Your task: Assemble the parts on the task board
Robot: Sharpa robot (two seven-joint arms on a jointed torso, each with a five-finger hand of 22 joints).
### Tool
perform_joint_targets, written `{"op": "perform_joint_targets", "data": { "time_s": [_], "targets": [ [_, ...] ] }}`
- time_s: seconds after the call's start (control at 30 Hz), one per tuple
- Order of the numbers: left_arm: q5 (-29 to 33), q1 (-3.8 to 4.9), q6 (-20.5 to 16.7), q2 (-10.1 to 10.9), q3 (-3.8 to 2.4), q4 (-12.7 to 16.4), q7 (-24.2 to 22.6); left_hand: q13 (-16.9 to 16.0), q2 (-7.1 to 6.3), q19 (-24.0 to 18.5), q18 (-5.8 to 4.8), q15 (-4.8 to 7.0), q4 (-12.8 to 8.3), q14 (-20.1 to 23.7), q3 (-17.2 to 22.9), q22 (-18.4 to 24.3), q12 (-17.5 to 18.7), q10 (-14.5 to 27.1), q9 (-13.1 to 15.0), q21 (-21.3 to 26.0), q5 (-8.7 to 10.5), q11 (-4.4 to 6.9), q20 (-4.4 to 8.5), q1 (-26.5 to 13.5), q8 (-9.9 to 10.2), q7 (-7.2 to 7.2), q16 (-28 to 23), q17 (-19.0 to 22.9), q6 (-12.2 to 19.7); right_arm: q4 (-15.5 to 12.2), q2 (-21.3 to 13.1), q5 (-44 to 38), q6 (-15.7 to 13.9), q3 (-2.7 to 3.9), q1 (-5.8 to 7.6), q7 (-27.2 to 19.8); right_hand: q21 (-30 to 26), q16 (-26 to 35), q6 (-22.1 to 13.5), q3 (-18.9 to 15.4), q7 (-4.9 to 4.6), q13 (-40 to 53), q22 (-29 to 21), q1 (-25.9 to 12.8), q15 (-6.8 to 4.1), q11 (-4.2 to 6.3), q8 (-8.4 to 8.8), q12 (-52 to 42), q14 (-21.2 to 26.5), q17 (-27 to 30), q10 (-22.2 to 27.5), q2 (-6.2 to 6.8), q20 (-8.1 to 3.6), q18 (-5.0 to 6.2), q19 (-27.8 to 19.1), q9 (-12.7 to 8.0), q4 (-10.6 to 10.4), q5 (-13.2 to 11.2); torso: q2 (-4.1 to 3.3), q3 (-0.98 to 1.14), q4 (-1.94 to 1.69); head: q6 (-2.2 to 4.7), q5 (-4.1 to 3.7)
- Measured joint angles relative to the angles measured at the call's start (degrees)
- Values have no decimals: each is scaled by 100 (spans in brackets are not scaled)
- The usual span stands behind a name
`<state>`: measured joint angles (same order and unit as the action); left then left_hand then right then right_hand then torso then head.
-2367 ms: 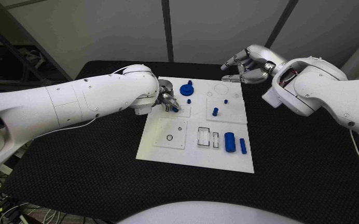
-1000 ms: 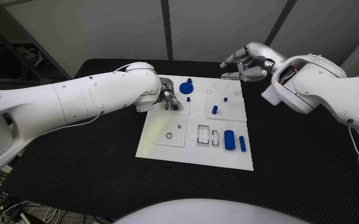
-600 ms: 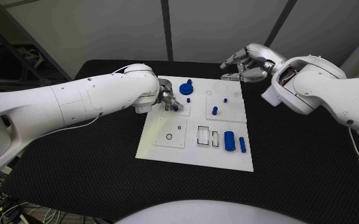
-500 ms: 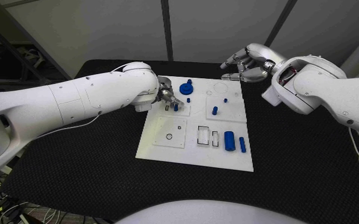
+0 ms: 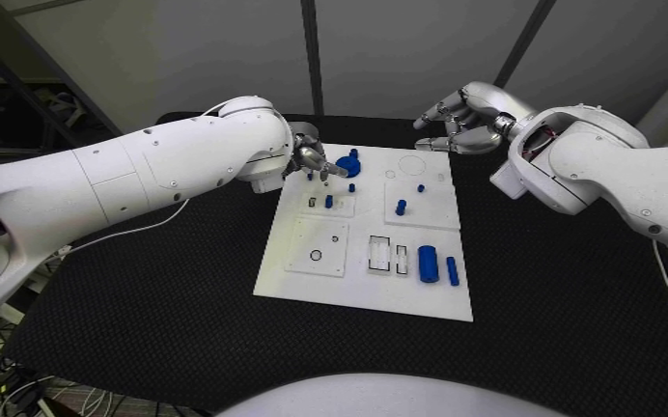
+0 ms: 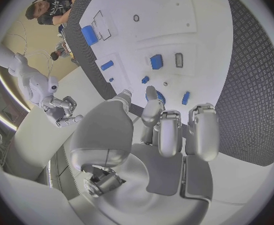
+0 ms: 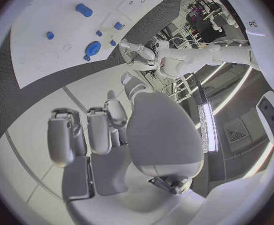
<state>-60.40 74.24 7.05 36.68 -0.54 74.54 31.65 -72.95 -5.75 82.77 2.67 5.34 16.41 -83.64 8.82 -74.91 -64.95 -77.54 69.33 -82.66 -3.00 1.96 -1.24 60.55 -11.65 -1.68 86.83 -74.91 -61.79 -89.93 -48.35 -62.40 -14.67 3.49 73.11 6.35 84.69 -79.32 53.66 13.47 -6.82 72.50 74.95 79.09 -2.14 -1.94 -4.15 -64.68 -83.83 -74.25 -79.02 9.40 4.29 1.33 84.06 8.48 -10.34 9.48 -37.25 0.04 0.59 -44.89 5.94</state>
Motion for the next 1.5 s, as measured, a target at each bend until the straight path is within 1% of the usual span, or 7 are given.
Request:
{"op": "perform_joint_targets", "data": {
  "time_s": [0.17,0.27,0.37,0.5,0.83,1.13,1.5],
  "targets": [
    [5,91,163,-71,-71,-274,38,79,171,-101,0,-44,-53,-44,-98,0,134,117,-192,87,0,-98,-41,374,268,-114,-62,0,282,17,-3,0,0,0,0,0,0,0,0,0,0,0,-1,0,0,0,0,0,0,0,0,0,0,0,0,0,0,0,-5,-3,-5,39,-14],
    [5,146,281,-225,-89,-639,43,75,296,-136,0,-153,-48,-35,-226,0,134,148,-663,131,-2,-150,-108,595,584,-213,-62,0,378,26,1,1,0,0,0,0,0,0,0,0,0,0,-1,0,0,0,0,0,0,0,0,0,0,0,0,0,0,0,-10,-3,-5,57,-14],
    [5,179,404,-426,-93,-1082,33,53,367,-120,0,-154,-47,-33,-348,0,134,146,-1050,131,-52,-191,-145,705,767,-253,-62,0,396,31,16,1,0,0,0,0,0,0,0,0,0,0,-1,0,0,0,31,0,0,0,0,0,0,0,0,-5,0,0,-16,-5,4,74,1],
    [6,197,565,-661,-96,-1564,0,36,402,-120,-1,-154,-47,-33,-395,0,127,131,-1235,131,-75,-205,-145,740,780,-253,-62,0,396,34,25,2,0,0,0,1,0,0,0,0,0,1,-1,0,0,0,38,0,0,0,0,0,0,-1,0,-5,0,0,-27,-5,21,91,22],
    [2,205,897,-991,-26,-2289,-76,27,432,-120,0,-154,-53,-33,-433,0,111,126,-1371,131,-76,-211,-145,770,780,-274,-62,0,375,35,49,2,1,0,0,4,0,0,0,0,0,1,-2,0,0,0,38,-1,0,0,0,0,0,-1,0,-5,0,0,-57,-6,42,93,61],
    [-164,201,1035,-1095,-14,-2626,-144,28,432,-120,-1,-154,-6,-33,-533,0,111,126,-1479,131,-76,-211,-145,770,780,-273,-62,0,375,35,66,2,2,0,0,4,0,0,0,0,0,1,-2,0,0,0,38,-1,0,-1,0,0,0,-1,0,-4,0,0,-53,-7,48,59,80],
    [-283,201,1277,-1143,-13,-2757,-174,34,432,-120,0,-154,2,-33,-551,0,111,146,-1511,132,-75,-231,-145,770,780,-294,-62,0,355,41,73,2,3,0,0,4,0,0,-21,0,-21,1,-3,0,0,0,37,-1,0,-1,0,0,0,-1,0,-9,0,0,-44,-3,44,44,71]
  ]
}}
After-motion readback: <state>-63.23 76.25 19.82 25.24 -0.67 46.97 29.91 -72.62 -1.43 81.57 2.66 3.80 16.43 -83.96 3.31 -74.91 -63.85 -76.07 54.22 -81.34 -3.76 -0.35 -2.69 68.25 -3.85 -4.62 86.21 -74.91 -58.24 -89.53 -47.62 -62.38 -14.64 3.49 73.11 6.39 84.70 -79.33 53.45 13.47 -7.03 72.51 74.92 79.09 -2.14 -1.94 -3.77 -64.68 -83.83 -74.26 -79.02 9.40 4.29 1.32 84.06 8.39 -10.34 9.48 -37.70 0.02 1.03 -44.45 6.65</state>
